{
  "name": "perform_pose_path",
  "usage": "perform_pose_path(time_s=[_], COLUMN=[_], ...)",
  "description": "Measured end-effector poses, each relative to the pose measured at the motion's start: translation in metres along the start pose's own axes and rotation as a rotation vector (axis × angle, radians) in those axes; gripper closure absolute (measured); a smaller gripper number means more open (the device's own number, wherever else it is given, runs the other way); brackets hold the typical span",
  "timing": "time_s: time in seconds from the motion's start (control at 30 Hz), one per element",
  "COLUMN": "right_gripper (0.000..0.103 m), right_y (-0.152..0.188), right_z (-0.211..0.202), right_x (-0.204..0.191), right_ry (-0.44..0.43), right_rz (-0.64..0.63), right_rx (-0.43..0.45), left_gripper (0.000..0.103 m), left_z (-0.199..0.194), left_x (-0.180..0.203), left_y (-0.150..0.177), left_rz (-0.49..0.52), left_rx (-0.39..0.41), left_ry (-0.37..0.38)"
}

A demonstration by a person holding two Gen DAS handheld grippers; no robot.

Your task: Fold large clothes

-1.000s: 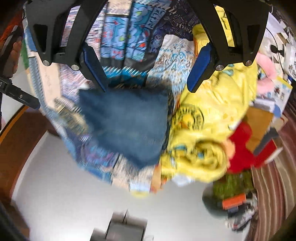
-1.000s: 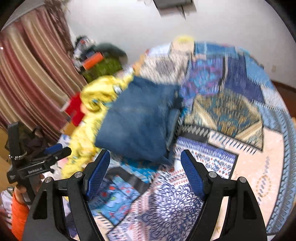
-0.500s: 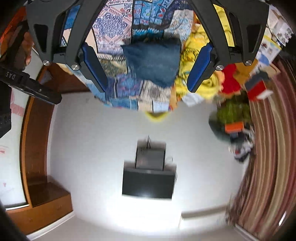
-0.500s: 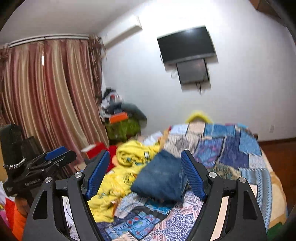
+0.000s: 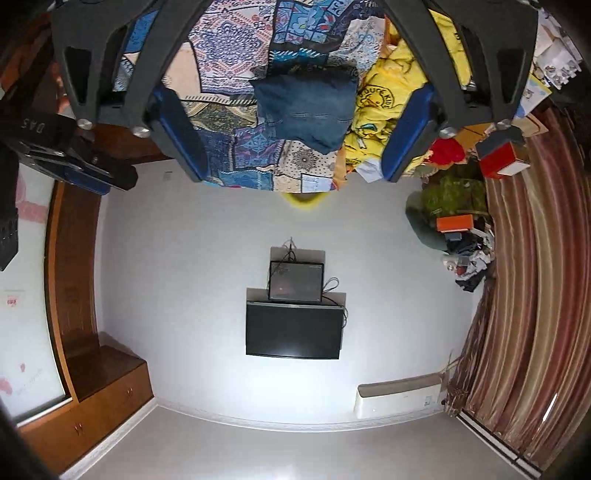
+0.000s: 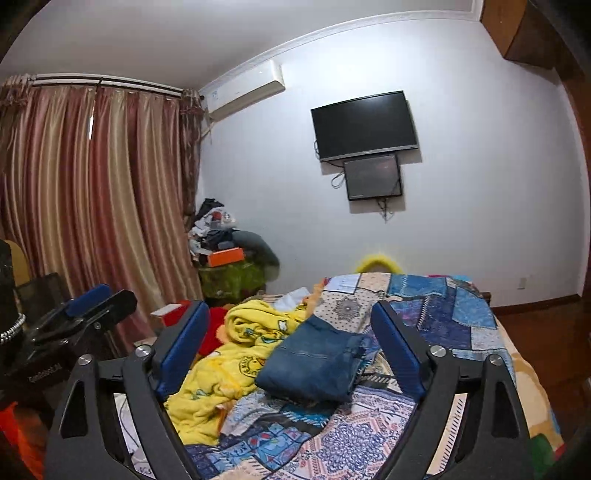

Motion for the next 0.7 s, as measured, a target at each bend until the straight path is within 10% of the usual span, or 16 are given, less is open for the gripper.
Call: perform_pose_path(time_s=[0.7], right_gripper=[0.0], right_y=[0.005], right_z=[-0.01], right_x=[0.01], right_ry=[0.074], right_rz=[0.002], right_rx=[-0.004], left_gripper=[0.001], left_z=[0.007], left_x=[-0.004], left_y=[0.015], left_rz=[-0.05], left_rx=[-0.049], left_ry=[-0.007])
Point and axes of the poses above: each gripper's, at about its wrist camera, not at the fingertips, and z roughly the way its jaws point, x to its right, y to its underside, the point moved 6 cm from there along z, roughly the way its jaws point, and after that the axes turned 8 degrees about z, right-handed, at the moved point
